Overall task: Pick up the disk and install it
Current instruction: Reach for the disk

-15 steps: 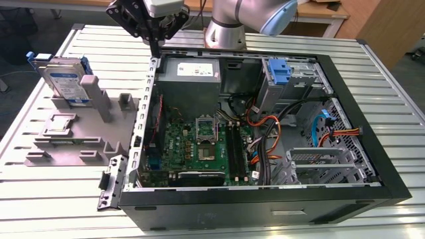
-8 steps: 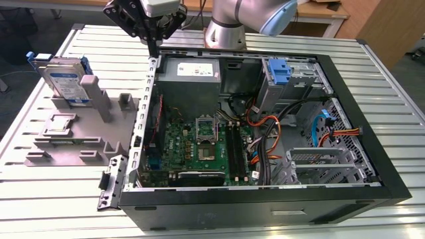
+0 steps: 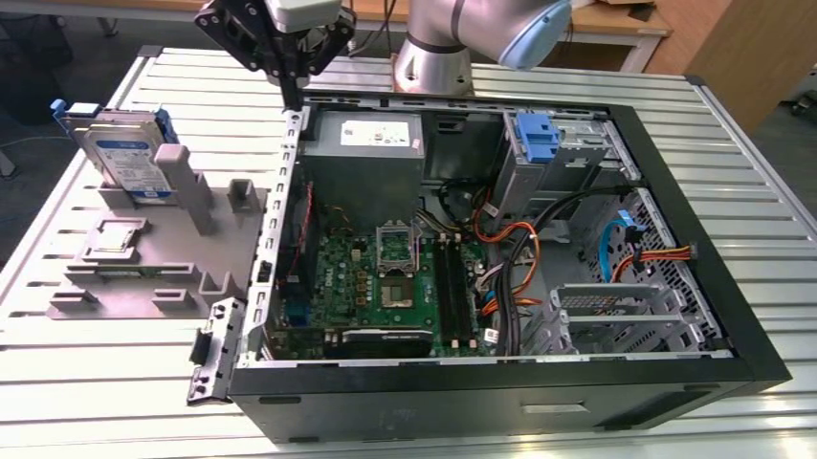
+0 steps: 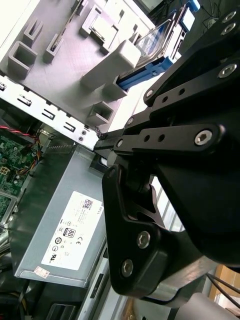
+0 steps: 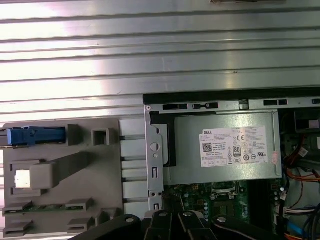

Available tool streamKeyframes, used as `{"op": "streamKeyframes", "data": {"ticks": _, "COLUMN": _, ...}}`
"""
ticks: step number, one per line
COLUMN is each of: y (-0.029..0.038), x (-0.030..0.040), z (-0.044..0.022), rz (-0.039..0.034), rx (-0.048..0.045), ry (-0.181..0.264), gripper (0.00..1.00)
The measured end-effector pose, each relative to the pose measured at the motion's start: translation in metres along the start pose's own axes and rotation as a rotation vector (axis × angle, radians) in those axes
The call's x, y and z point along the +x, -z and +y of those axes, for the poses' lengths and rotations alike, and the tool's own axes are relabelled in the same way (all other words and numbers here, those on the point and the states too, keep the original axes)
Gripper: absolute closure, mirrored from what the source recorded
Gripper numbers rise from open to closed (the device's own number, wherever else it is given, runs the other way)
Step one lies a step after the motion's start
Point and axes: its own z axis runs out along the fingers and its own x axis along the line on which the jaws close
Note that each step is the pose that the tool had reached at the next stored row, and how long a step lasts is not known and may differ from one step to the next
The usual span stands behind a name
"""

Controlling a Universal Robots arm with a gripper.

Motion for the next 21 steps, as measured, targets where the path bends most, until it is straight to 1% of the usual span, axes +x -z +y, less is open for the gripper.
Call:
{"op": "streamKeyframes", "data": {"ticks": 10, "y": 0.0000, "x": 0.0030, "z": -0.0001, "rz": 0.0000, "rx": 0.0001, "ry": 0.000, "gripper": 0.90}}
{"op": "streamKeyframes", "data": {"ticks": 21, "y": 0.0000, "x": 0.0078, "z": 0.0000, "rz": 0.0000, "rx": 0.0000, "ry": 0.000, "gripper": 0.90}}
